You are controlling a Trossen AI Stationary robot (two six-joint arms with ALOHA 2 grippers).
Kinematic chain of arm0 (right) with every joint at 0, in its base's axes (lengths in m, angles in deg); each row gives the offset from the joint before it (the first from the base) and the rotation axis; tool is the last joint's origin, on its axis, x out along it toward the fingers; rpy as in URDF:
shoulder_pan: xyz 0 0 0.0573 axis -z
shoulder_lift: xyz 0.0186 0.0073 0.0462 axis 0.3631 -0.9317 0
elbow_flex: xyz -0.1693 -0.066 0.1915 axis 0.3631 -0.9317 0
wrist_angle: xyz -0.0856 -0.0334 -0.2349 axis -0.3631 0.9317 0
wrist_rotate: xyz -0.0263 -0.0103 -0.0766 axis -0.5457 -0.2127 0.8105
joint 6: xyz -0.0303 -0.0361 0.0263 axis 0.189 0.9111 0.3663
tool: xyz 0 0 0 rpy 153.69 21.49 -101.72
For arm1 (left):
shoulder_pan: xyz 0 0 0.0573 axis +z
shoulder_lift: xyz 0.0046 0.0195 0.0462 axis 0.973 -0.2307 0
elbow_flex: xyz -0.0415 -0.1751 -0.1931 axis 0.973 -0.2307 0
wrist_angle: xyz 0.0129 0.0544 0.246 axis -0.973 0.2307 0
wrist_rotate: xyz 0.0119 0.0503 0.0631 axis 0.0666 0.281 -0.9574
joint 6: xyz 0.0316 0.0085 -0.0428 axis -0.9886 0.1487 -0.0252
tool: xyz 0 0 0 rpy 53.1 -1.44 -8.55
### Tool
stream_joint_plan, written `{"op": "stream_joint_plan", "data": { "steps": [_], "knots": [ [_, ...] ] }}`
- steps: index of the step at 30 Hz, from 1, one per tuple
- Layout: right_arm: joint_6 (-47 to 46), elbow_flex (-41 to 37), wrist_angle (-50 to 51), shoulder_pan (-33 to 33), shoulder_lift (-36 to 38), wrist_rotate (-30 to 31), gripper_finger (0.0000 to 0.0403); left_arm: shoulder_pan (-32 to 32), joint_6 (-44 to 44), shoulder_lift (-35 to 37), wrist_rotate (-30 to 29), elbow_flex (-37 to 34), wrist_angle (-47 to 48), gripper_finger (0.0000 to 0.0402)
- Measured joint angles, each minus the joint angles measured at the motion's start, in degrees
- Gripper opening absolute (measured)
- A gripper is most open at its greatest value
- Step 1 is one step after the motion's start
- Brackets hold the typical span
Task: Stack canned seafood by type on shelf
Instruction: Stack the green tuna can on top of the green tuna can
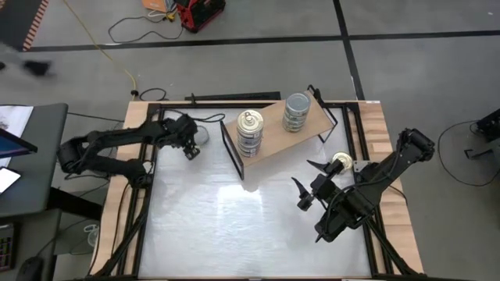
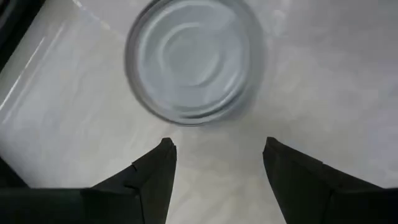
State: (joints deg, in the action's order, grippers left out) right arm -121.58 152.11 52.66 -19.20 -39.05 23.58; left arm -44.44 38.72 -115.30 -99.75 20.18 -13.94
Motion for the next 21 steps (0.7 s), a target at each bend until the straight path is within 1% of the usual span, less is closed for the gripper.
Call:
{"op": "stream_joint_plan", "data": {
  "steps": [2, 6, 8, 11, 14, 18, 21],
  "knots": [
    [0.3, 0.0, -0.1, 0.0, 0.0, 0.0, 0.0360, -2.2, 0.7, 0.9, -1.9, 0.0, 0.1, 0.0231],
    [0.6, 0.0, -0.4, 0.1, 0.0, 0.0, 0.0360, -5.8, -0.4, 3.8, -12.7, 0.0, -4.0, 0.0222],
    [1.6, 0.0, -0.8, 0.1, 0.0, 0.1, 0.0360, -6.4, -1.8, 4.6, -16.0, -0.2, -7.1, 0.0216],
    [2.3, 0.0, -1.1, 0.1, 0.0, 0.1, 0.0360, -5.5, -4.7, 4.4, -16.7, -1.5, -12.4, 0.0208],
    [2.5, 0.0, -1.1, 0.1, 0.0, 0.1, 0.0360, -3.9, -7.2, 2.2, -16.7, -3.0, -17.8, 0.0202],
    [2.5, 0.0, -1.1, 0.1, 0.0, 0.1, 0.0360, -1.5, -9.5, -2.7, -16.6, -3.3, -21.3, 0.0199],
    [2.5, 0.0, -1.1, 0.1, 0.0, 0.1, 0.0360, -0.6, -10.4, -6.6, -16.5, -3.3, -22.3, 0.0199]
  ]
}}
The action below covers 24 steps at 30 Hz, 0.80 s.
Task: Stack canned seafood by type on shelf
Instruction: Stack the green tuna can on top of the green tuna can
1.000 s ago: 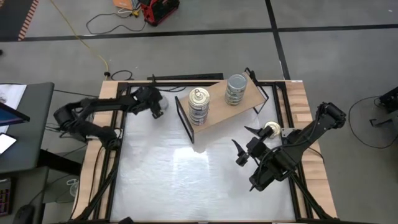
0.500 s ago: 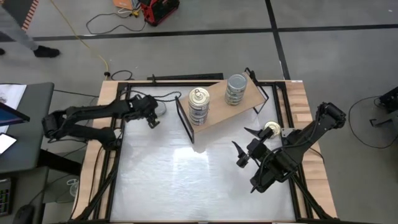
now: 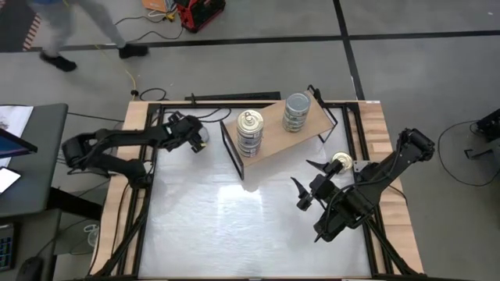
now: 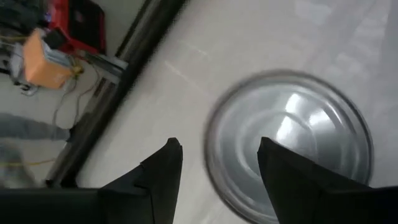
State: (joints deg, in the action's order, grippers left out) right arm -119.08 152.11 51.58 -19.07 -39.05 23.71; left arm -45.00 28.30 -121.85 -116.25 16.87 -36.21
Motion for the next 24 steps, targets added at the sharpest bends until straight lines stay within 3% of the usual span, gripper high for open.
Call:
{"op": "stream_joint_plan", "data": {
  "steps": [6, 11, 19, 24],
  "knots": [
    [0.3, 0.0, 0.0, 0.0, 0.0, 0.0, 0.0360, -1.0, 3.0, -2.6, 3.3, 0.3, 3.9, 0.0198],
    [0.4, 0.0, 0.0, 0.0, 0.0, 0.0, 0.0360, -4.8, 8.6, -0.1, 6.9, 0.3, 12.6, 0.0198],
    [0.4, 0.0, -0.8, 0.0, 0.0, 0.1, 0.0360, -15.7, 18.7, 5.4, 20.7, 0.2, 25.0, 0.0198],
    [0.4, 0.0, -1.3, 0.0, 0.0, 0.1, 0.0360, -24.4, 21.5, 6.0, 27.1, 0.6, 25.9, 0.0198]
  ]
}}
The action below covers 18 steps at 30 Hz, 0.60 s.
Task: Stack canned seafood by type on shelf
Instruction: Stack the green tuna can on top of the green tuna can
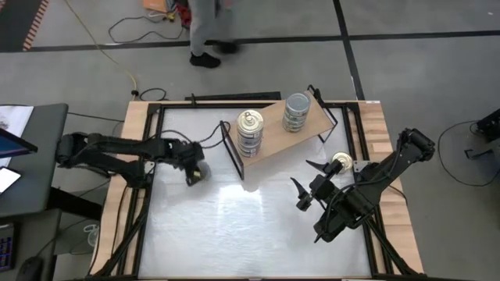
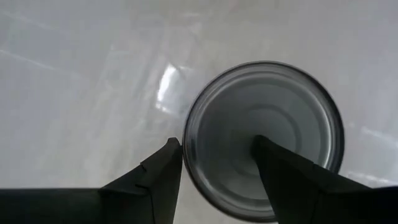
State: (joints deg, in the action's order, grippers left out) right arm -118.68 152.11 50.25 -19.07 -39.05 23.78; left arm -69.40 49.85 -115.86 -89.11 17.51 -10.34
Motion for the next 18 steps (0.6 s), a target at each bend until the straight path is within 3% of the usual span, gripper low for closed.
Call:
{"op": "stream_joint_plan", "data": {
  "steps": [6, 12, 18],
  "knots": [
    [0.0, 0.0, -0.1, 0.0, 0.0, 0.0, 0.0360, -4.7, 0.3, 1.1, -2.2, 3.1, 2.0, 0.0199],
    [0.3, 0.0, -0.1, 0.0, 0.0, 0.0, 0.0360, -4.2, -4.1, 4.0, -8.1, 4.9, 2.4, 0.0199],
    [0.5, 0.0, -0.1, 0.0, 0.0, 0.0, 0.0360, -3.4, -5.0, 6.7, -9.8, 5.0, 1.7, 0.0199]
  ]
}}
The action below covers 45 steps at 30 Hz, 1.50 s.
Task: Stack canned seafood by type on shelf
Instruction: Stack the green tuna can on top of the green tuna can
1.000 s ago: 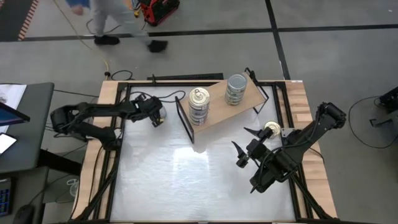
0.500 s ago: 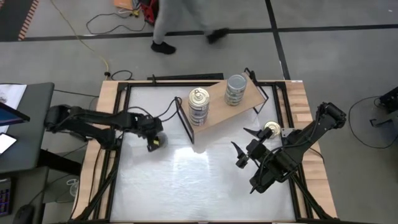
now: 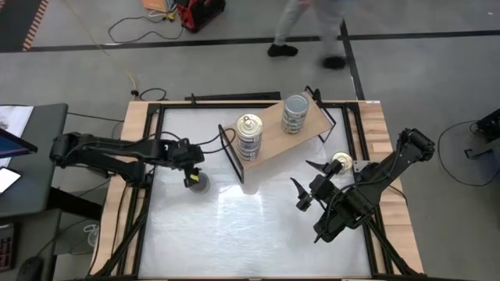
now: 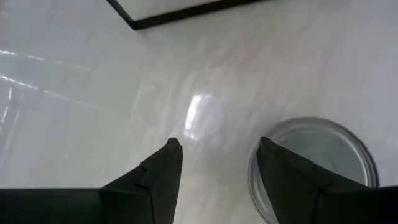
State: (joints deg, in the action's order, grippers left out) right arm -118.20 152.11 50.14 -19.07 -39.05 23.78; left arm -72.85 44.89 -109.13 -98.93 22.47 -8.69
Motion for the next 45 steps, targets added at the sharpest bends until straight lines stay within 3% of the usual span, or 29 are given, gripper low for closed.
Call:
{"op": "stream_joint_plan", "data": {
  "steps": [5, 11, 22, 30, 35, 37, 45],
  "knots": [
    [0.0, 0.0, 0.0, 0.0, 0.0, 0.0, 0.0360, 0.0, 2.3, 2.1, -2.1, 0.0, -0.1, 0.0199],
    [0.0, 0.0, 0.0, 0.0, 0.0, 0.0, 0.0360, -0.9, -1.6, 7.0, -1.2, 0.1, 2.1, 0.0191],
    [0.0, 0.0, -0.3, 0.0, 0.0, 0.0, 0.0360, -3.6, -3.5, 12.3, 9.9, 0.1, 4.3, 0.0173],
    [0.1, 0.0, -0.2, 0.0, 0.0, -0.3, 0.0360, -4.6, -3.3, 12.4, 13.5, 0.1, 4.0, 0.0173],
    [4.8, 0.0, -0.2, 0.3, 0.0, -0.4, 0.0360, -4.1, 1.1, 9.7, 6.0, 0.2, 4.1, 0.0173],
    [6.6, 0.0, 0.0, 1.0, 0.1, -0.1, 0.0360, -3.3, 3.3, 7.9, 5.5, 0.2, 4.1, 0.0173],
    [8.5, -1.4, 2.5, 5.0, 0.2, 0.0, 0.0360, 0.9, 5.2, 2.1, 10.9, 0.2, 4.2, 0.0173]
  ]
}}
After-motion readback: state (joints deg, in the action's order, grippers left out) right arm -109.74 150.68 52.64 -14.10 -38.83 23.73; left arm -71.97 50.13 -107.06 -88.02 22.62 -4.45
